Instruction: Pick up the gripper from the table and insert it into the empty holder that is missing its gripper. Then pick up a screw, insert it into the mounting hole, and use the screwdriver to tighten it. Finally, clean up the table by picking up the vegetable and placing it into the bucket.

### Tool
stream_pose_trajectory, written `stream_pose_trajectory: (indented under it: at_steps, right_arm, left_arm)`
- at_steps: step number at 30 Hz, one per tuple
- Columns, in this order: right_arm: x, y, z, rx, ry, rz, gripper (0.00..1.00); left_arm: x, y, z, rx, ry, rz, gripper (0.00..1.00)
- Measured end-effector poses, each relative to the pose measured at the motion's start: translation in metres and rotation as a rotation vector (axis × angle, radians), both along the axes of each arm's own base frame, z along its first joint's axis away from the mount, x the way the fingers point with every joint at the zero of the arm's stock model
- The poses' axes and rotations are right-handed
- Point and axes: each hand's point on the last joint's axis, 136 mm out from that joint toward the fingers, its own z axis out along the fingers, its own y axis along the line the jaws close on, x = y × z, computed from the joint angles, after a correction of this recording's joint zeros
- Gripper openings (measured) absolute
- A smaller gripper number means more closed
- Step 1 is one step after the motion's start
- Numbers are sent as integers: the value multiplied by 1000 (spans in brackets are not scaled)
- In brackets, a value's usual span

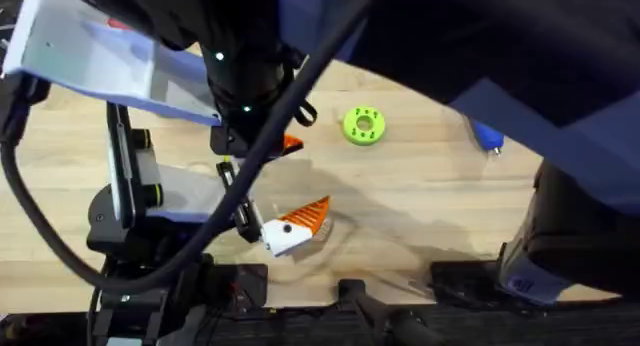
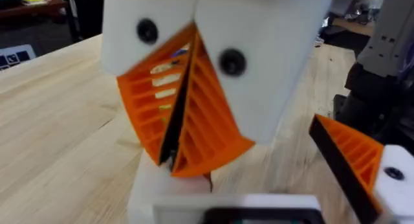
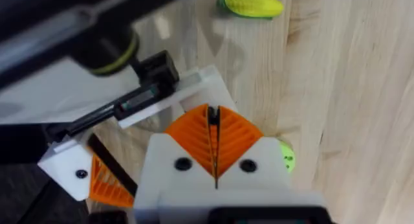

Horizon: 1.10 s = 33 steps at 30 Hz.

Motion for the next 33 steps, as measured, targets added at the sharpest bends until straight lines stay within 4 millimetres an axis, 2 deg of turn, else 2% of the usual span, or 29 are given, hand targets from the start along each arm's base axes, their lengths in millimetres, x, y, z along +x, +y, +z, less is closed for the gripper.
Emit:
stream_pose_trajectory:
  at_steps: [12,13,14,19,20,24,27,30,33]
  right_arm:
    - [0,0,0,0,0,0,6]
    - [0,0,0,0,0,-4,43]
    - [1,0,0,0,-2,-11,162]
    - [7,-4,2,-7,-24,-22,884]
    - [7,-4,2,-9,-23,-23,963]
    - [7,-5,3,-5,-25,-34,990]
    - [8,-5,12,26,-30,-73,990]
    - [12,-9,32,94,-42,-144,990]
    - [18,-22,56,166,-48,-250,990]
  left_arm:
    - [0,0,0,0,0,0,951]
    - [0,0,0,0,0,0,950]
    - [0,0,0,0,1,-1,950]
    - [-1,0,0,0,-1,-4,950]
    - [-1,0,0,1,-5,-5,951]
    - [-1,0,0,3,-8,-5,950]
    - [-1,0,0,3,-9,-6,950]
    - [-1,-1,0,3,-9,-8,950]
    - [-1,-1,0,3,-10,-8,951]
